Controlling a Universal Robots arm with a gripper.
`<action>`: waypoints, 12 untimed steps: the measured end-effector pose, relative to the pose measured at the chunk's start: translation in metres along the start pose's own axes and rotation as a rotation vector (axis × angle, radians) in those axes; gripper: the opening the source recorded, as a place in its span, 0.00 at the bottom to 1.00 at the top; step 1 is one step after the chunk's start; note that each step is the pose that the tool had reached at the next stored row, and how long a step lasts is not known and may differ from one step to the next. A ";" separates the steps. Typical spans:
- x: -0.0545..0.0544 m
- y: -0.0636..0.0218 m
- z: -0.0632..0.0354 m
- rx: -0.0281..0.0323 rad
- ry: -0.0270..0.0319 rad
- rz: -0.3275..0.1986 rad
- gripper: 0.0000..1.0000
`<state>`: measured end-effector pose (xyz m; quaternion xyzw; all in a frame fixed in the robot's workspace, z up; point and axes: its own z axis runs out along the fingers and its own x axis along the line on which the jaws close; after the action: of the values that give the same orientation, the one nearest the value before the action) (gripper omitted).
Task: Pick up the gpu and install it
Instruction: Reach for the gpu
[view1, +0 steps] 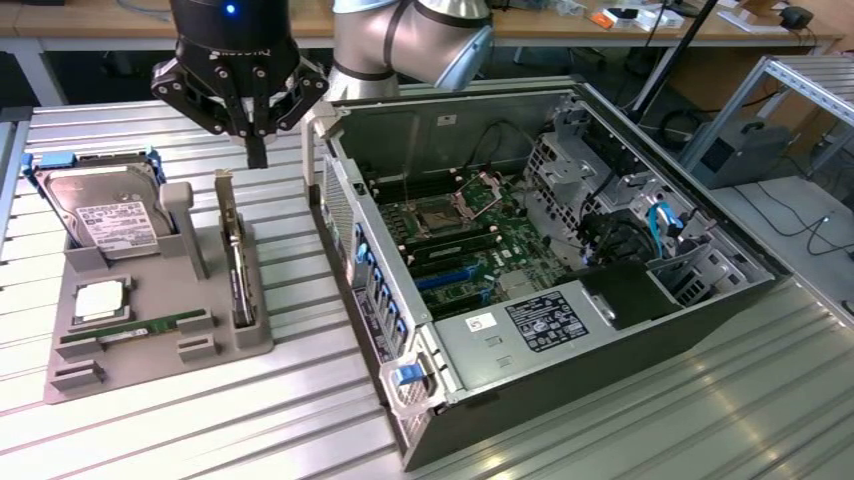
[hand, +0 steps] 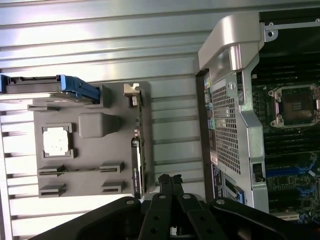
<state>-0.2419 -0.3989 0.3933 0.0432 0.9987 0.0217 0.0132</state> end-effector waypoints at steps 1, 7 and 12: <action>0.001 -0.0001 0.0000 0.0000 0.0000 0.000 0.11; 0.007 -0.0006 -0.0002 0.0000 0.0000 0.000 0.11; 0.014 -0.0012 -0.0004 0.0001 0.0000 0.000 0.11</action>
<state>-0.2560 -0.3989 0.3933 0.0432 0.9987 0.0216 0.0132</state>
